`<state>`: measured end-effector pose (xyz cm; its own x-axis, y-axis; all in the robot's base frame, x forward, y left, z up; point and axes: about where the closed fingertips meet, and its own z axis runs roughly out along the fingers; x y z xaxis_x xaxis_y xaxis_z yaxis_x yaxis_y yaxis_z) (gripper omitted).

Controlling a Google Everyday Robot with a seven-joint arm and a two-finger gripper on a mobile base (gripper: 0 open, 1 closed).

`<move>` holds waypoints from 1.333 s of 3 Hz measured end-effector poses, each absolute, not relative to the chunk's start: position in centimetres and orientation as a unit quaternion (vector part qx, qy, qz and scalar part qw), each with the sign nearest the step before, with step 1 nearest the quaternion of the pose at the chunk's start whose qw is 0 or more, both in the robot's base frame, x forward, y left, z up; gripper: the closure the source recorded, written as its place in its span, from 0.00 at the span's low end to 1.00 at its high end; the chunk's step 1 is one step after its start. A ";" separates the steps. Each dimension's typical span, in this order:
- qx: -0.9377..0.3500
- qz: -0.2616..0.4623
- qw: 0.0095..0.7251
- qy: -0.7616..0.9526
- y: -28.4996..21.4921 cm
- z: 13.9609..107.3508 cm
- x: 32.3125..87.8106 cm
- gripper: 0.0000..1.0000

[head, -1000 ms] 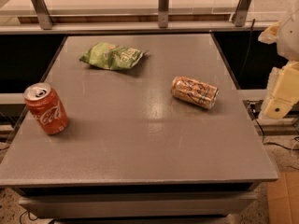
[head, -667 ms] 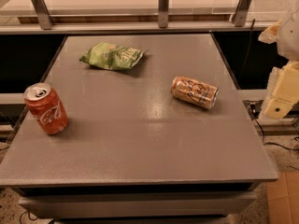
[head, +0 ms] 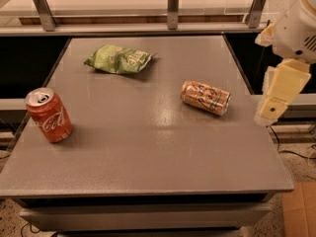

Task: Place orange can upright

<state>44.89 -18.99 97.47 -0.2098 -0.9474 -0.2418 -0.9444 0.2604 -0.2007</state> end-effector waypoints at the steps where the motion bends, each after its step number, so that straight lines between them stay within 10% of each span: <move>1: -0.611 0.012 0.146 0.778 -15.9 96.3 45.8 0.00; 4: -0.596 0.012 0.112 0.795 -8.1 90.2 48.2 0.00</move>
Offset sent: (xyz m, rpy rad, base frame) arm 0.0230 0.1015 -0.0631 -0.0029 0.1655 0.0254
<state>48.24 -8.06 90.21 -0.2648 -0.9449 -0.1926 -0.9504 0.2895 -0.1136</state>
